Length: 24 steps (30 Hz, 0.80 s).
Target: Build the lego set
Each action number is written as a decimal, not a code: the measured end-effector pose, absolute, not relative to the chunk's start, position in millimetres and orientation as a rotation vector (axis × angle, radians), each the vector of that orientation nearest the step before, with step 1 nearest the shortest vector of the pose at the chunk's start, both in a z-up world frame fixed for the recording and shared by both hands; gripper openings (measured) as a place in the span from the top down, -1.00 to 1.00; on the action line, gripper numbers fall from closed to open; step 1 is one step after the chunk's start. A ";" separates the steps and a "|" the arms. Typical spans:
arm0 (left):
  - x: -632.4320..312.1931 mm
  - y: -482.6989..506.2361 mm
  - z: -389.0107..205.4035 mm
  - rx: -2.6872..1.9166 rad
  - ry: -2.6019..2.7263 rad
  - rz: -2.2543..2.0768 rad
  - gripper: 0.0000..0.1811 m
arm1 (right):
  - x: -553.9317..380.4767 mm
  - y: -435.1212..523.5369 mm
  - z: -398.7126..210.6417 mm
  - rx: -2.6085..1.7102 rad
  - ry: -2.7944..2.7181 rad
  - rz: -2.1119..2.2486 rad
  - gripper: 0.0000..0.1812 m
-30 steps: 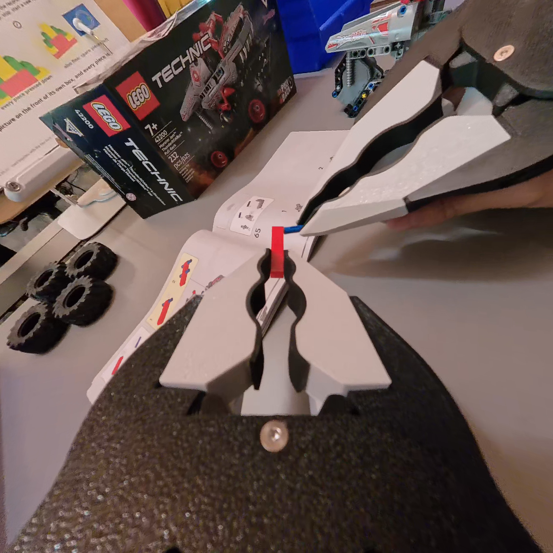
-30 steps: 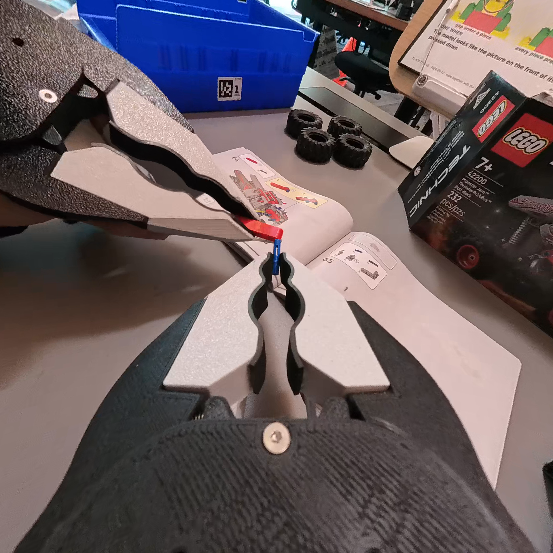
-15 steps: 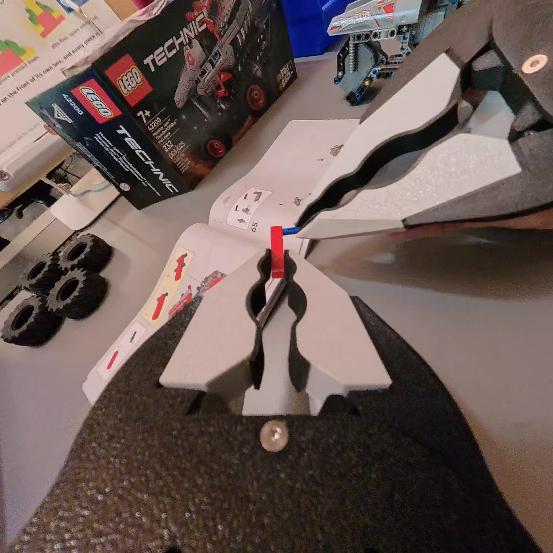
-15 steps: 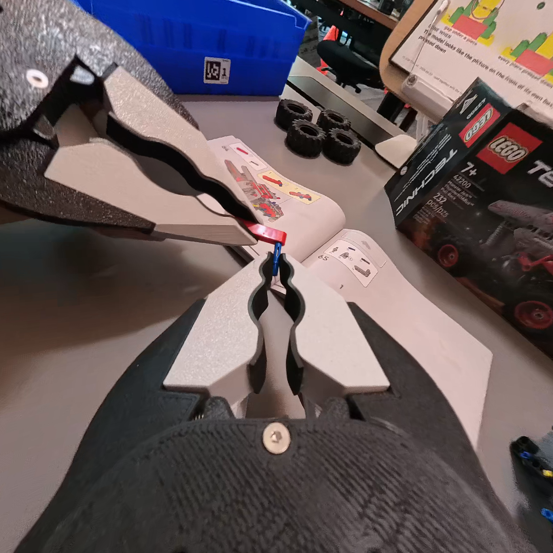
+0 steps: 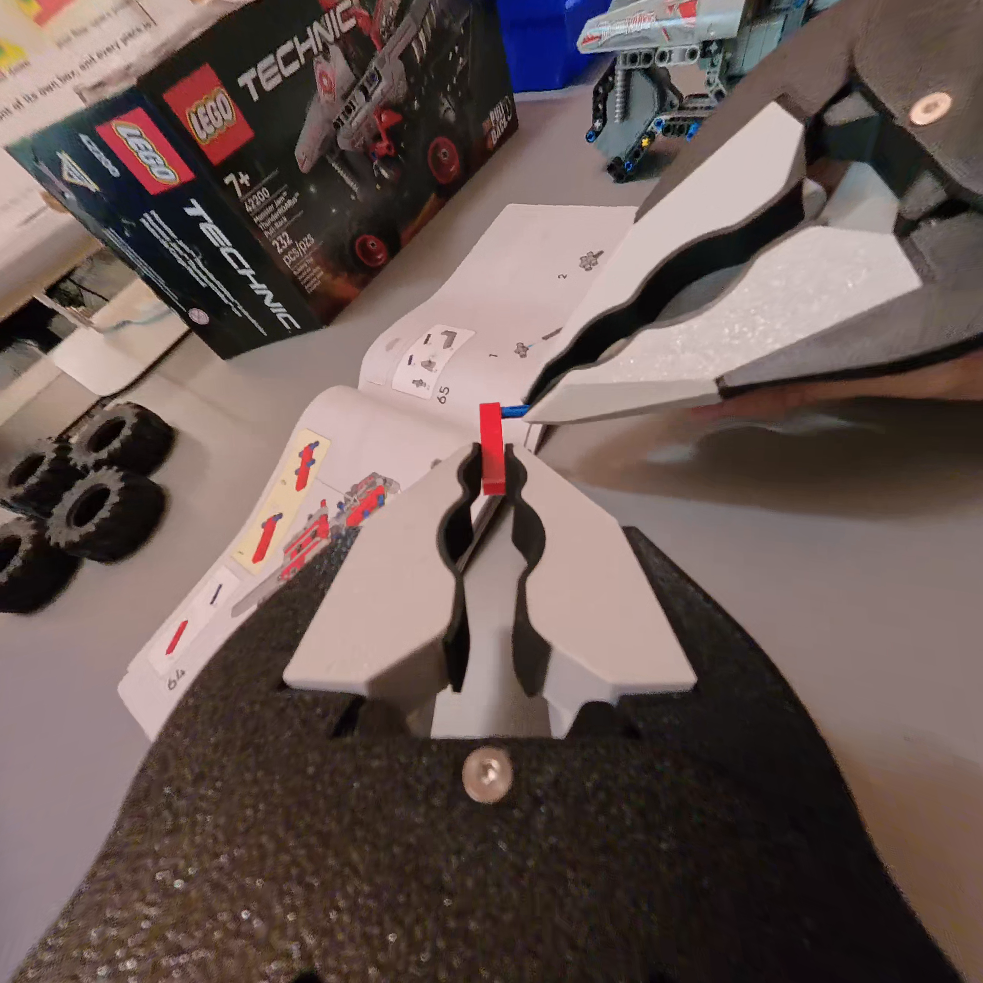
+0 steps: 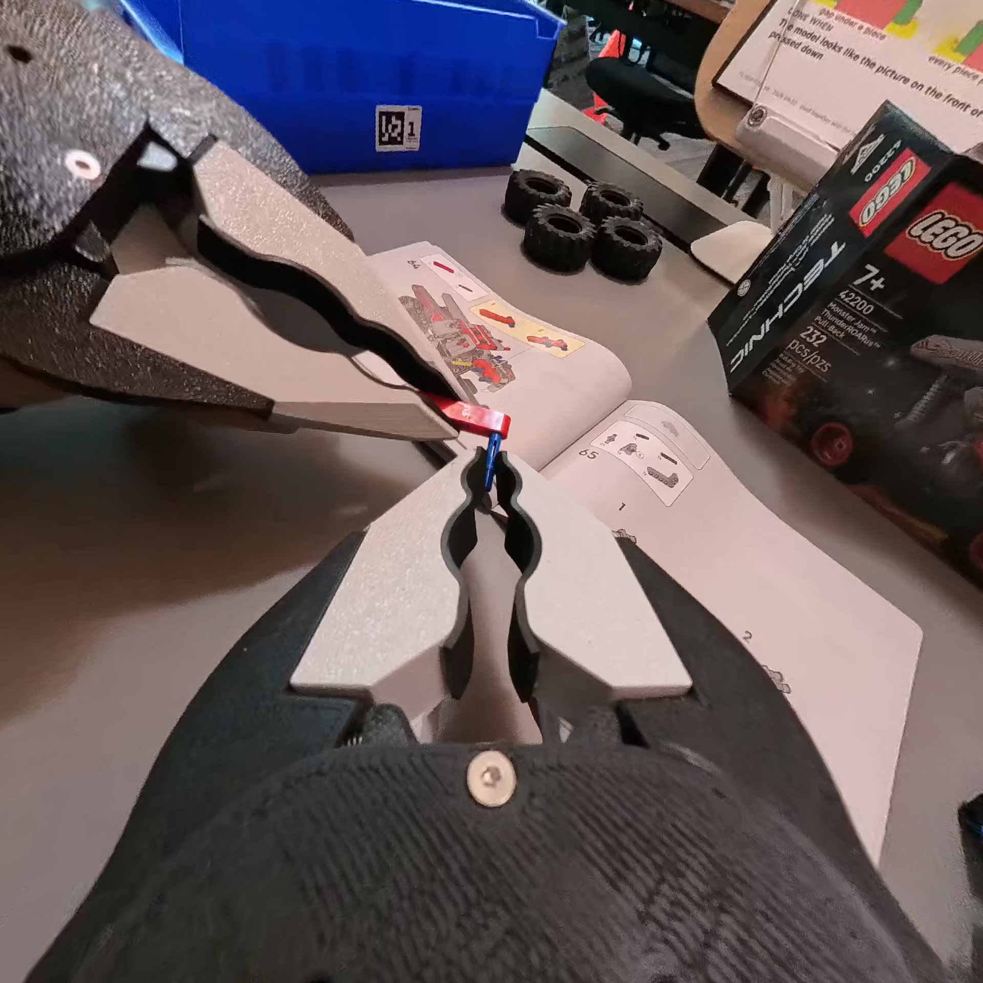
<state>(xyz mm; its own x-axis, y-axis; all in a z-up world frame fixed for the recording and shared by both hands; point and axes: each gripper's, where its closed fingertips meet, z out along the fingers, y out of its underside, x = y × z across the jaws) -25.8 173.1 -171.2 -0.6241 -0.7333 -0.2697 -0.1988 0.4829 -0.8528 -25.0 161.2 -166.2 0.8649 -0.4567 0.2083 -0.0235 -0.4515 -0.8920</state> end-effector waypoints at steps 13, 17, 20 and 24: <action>-33.1 169.4 -184.7 -0.761 2.219 -1.102 0.94 | -28.5 163.5 -177.7 -2.102 0.245 -0.633 0.99; -34.4 155.4 -192.5 -0.519 2.197 -0.829 0.94 | -27.2 172.3 -164.5 -2.081 0.139 -0.782 1.00; -36.3 160.0 -209.0 -0.640 2.294 -0.846 0.94 | -19.9 156.6 -196.1 -2.208 0.232 -0.694 1.00; -33.5 164.9 -211.2 -0.652 2.289 -0.816 0.94 | -8.8 146.0 -196.2 -2.197 0.281 -0.693 1.00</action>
<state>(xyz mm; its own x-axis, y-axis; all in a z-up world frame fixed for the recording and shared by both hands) -33.5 164.9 -211.2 -0.6889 -0.6168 -0.3806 -0.2367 0.6878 -0.6862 -8.8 146.0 -196.2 0.8254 -0.4111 0.3870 0.0259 -0.6571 -0.7533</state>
